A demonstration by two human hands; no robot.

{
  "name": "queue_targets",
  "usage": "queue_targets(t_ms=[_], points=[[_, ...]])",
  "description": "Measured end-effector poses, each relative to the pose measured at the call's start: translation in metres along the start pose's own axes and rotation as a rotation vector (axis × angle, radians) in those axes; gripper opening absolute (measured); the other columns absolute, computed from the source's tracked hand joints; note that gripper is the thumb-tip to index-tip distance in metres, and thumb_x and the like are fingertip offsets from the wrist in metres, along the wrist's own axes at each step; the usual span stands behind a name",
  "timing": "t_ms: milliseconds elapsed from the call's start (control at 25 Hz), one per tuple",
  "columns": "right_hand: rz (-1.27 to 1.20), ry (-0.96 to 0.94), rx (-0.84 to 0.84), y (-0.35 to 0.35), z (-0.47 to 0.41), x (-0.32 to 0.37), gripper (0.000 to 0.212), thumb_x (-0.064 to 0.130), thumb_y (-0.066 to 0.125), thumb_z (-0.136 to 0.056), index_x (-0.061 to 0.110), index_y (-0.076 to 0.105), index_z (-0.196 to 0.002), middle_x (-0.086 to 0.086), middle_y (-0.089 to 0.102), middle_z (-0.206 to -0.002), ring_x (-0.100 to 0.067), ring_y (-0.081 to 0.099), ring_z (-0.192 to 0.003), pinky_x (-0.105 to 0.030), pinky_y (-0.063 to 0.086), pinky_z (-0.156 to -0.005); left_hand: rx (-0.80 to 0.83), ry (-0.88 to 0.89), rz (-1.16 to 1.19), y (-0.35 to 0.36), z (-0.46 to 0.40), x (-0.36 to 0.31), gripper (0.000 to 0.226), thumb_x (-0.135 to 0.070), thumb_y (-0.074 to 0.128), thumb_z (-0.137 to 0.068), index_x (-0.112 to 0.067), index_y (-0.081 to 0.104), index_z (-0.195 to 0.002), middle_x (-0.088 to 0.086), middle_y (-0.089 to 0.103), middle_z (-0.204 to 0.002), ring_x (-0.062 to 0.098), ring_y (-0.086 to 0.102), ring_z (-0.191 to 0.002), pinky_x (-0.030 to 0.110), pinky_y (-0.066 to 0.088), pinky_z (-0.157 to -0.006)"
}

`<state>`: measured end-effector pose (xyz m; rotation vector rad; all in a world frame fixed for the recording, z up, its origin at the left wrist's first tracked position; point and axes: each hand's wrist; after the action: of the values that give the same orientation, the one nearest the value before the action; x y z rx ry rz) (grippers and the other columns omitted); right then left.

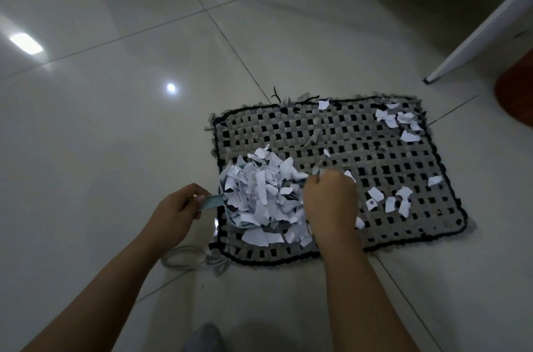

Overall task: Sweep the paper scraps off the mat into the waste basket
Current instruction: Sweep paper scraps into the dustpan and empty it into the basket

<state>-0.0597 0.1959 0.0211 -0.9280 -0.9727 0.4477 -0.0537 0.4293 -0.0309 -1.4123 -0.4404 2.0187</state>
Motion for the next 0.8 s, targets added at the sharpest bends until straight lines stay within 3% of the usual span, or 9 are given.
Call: queue_targets(t_ms=[320, 560, 720, 800], points=[[0.017, -0.197, 0.068, 0.004, -0.004, 0.024, 0.048, 0.009, 0.042, -0.092, 0.015, 0.020, -0.049, 0.000, 0.025, -0.050, -0.011, 0.021, -0.043, -0.026, 0.013, -0.042, -0.015, -0.030, 0.048, 0.005, 0.003, -0.002, 0.019, -0.017, 0.043, -0.094, -0.011, 0.059, -0.085, 0.003, 0.052, -0.059, 0.016, 0.042, -0.050, 0.030, 0.033, -0.053], [0.133, -0.196, -0.051, -0.023, -0.025, 0.004, 0.046, 0.014, 0.045, -0.092, 0.016, 0.025, -0.050, -0.001, 0.030, -0.049, -0.012, 0.026, -0.042, -0.024, 0.013, -0.042, 0.007, -0.130, 0.087, 0.005, 0.001, -0.002, 0.023, -0.027, 0.052, -0.090, -0.012, 0.062, -0.076, 0.001, 0.052, -0.055, 0.016, 0.044, -0.050, 0.028, 0.035, -0.054], [0.218, -0.199, 0.017, -0.017, -0.045, 0.012, 0.023, 0.013, 0.047, -0.092, 0.004, 0.054, -0.072, -0.002, 0.041, -0.055, -0.022, 0.041, -0.051, -0.021, 0.018, -0.042, -0.004, -0.173, 0.052, 0.008, 0.001, -0.004, 0.033, -0.029, 0.054, -0.089, -0.015, 0.054, -0.058, 0.000, 0.051, -0.051, 0.014, 0.044, -0.047, 0.028, 0.034, -0.052], [0.260, -0.246, 0.116, -0.007, -0.039, 0.020, 0.022, 0.011, 0.047, -0.090, 0.003, 0.056, -0.072, -0.005, 0.048, -0.060, -0.023, 0.044, -0.055, -0.021, 0.020, -0.042, -0.023, -0.159, 0.007, 0.009, 0.001, -0.005, 0.034, -0.029, 0.054, -0.089, -0.015, 0.052, -0.058, 0.000, 0.051, -0.052, 0.014, 0.043, -0.048, 0.027, 0.032, -0.050]])
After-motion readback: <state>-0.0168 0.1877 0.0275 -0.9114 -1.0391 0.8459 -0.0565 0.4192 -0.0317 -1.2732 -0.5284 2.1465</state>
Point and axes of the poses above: each hand's wrist, its own z-axis away from the middle knuckle, its own y-axis out of the palm, x = y × z
